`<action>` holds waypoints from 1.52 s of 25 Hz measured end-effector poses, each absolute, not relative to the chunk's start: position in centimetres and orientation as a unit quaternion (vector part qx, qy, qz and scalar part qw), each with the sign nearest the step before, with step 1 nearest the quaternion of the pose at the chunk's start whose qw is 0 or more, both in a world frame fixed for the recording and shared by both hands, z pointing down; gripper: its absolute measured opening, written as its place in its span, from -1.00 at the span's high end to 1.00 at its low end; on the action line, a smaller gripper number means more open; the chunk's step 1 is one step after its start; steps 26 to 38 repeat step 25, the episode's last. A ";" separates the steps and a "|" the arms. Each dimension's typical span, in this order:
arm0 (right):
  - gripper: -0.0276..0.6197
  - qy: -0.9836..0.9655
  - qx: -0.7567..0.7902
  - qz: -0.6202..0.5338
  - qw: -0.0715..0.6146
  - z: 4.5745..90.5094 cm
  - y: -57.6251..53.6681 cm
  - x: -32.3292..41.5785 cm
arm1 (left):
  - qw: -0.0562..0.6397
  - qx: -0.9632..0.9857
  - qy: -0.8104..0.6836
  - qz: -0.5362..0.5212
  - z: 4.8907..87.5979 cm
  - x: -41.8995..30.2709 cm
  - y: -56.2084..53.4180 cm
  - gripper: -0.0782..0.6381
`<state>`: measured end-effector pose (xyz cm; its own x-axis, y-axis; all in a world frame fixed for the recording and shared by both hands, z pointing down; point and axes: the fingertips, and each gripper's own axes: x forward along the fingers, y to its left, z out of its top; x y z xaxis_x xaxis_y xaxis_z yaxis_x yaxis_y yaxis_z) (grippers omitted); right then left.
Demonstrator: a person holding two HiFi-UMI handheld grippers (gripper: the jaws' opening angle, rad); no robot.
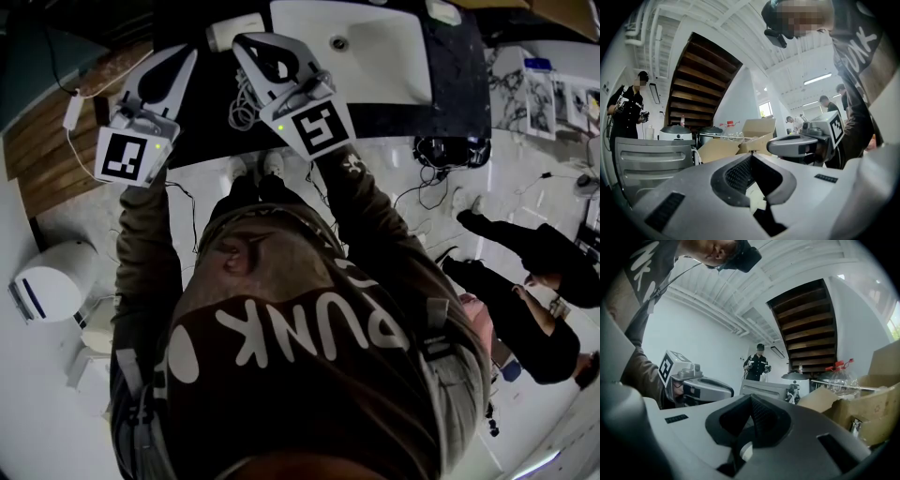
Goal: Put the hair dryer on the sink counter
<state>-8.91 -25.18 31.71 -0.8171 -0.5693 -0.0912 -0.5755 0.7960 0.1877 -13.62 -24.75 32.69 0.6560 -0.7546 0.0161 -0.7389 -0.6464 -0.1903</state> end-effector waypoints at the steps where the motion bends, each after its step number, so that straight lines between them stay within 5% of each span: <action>1: 0.89 0.947 -0.303 0.104 0.015 31.8 -25.2 -8.9 | 0.084 -0.906 0.412 -0.048 32.7 -13.6 -24.8 0.80; 38: 0.89 0.948 -0.301 0.102 0.013 32.0 -25.5 -8.8 | 0.083 -0.904 0.416 -0.048 32.9 -13.4 -25.4 0.80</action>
